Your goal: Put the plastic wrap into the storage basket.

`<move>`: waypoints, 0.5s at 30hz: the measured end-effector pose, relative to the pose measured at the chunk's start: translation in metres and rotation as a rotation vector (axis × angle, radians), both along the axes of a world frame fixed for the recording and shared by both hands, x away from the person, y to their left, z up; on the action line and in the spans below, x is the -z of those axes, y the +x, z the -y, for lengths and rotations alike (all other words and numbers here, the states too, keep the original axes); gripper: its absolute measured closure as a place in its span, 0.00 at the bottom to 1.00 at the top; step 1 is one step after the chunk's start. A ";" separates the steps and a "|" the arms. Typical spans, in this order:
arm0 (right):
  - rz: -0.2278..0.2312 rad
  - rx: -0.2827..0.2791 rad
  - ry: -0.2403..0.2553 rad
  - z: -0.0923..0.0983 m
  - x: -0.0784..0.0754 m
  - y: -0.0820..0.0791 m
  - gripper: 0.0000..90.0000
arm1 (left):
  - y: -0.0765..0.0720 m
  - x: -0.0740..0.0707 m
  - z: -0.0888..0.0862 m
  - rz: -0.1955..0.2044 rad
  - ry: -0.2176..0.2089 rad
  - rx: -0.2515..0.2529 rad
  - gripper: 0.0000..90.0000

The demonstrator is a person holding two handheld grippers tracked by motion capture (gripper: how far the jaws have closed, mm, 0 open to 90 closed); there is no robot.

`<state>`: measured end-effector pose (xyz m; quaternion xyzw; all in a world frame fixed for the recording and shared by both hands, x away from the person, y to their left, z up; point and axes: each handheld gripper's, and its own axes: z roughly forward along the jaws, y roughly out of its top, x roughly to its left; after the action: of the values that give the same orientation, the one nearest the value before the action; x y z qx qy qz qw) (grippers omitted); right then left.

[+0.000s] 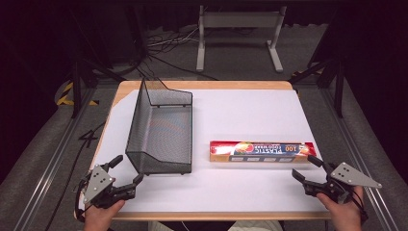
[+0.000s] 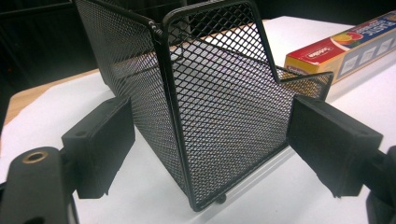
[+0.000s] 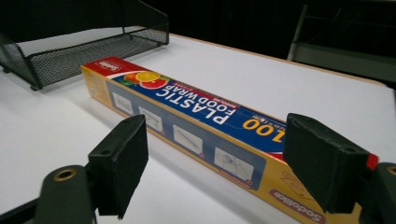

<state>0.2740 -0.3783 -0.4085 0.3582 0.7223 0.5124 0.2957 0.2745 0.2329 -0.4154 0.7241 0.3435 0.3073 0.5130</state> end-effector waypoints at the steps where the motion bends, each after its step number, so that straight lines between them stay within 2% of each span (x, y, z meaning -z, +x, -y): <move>1: -0.008 -0.006 -0.003 0.000 0.000 0.000 0.26 | 0.000 0.000 0.001 0.007 0.012 0.001 0.18; 3: -0.025 -0.046 -0.034 -0.003 0.001 0.001 0.28 | 0.000 0.000 0.003 0.009 0.018 0.008 0.18; 5: -0.038 -0.060 -0.070 -0.007 -0.001 0.000 0.31 | 0.000 -0.001 0.003 0.011 0.019 0.009 0.18; 8: -0.037 -0.088 -0.072 -0.009 -0.004 0.001 0.32 | 0.000 -0.002 0.003 0.010 -0.001 0.014 0.18; 9: -0.037 -0.088 -0.072 -0.009 -0.004 0.001 0.32 | 0.000 -0.002 0.003 0.010 -0.001 0.014 0.18; 10: -0.045 -0.117 -0.058 -0.010 -0.009 0.003 0.33 | 0.001 -0.002 0.003 0.007 0.004 0.014 0.18; 12: -0.048 -0.126 -0.072 -0.009 -0.015 0.005 0.33 | 0.002 0.000 0.003 -0.002 0.009 0.010 0.18; 15: -0.067 -0.154 -0.067 -0.010 -0.022 0.009 0.32 | 0.003 0.001 0.003 -0.003 0.007 0.008 0.18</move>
<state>0.2830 -0.3685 -0.3866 0.3085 0.7739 0.4967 0.2432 0.2777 0.2298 -0.4160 0.7277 0.3401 0.3053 0.5114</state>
